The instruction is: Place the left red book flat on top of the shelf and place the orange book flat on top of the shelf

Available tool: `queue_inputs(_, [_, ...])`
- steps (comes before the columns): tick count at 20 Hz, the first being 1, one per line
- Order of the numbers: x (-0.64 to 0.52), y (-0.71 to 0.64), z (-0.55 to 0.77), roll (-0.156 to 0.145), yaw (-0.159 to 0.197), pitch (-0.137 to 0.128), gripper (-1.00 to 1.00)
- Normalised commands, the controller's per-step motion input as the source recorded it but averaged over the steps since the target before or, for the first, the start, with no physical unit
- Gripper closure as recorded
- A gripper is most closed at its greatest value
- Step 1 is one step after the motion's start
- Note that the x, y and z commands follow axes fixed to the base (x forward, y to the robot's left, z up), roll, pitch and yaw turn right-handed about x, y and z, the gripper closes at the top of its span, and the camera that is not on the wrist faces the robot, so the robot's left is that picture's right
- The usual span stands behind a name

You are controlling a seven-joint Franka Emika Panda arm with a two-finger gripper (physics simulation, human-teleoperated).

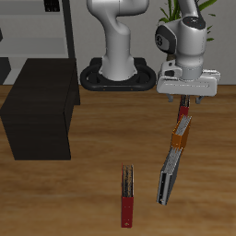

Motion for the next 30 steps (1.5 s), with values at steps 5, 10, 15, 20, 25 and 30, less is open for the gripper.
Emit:
queue_inputs(5, [0.03, 0.03, -0.21, 0.021, 0.004, 0.042, -1.00])
queue_inputs(10, [0.02, 0.07, -0.12, 0.029, 0.015, 0.027, 1.00])
queue_inputs(15, [-0.06, 0.02, 0.03, 0.013, 0.018, 0.003, 1.00])
queue_inputs(20, [-0.07, -0.11, 0.17, -0.050, 0.045, -0.035, 1.00])
queue_inputs(25, [-0.03, -0.21, 0.25, -0.035, 0.014, 0.008, 1.00])
queue_inputs(30, [0.00, -0.48, 0.54, -0.093, 0.026, -0.053, 1.00])
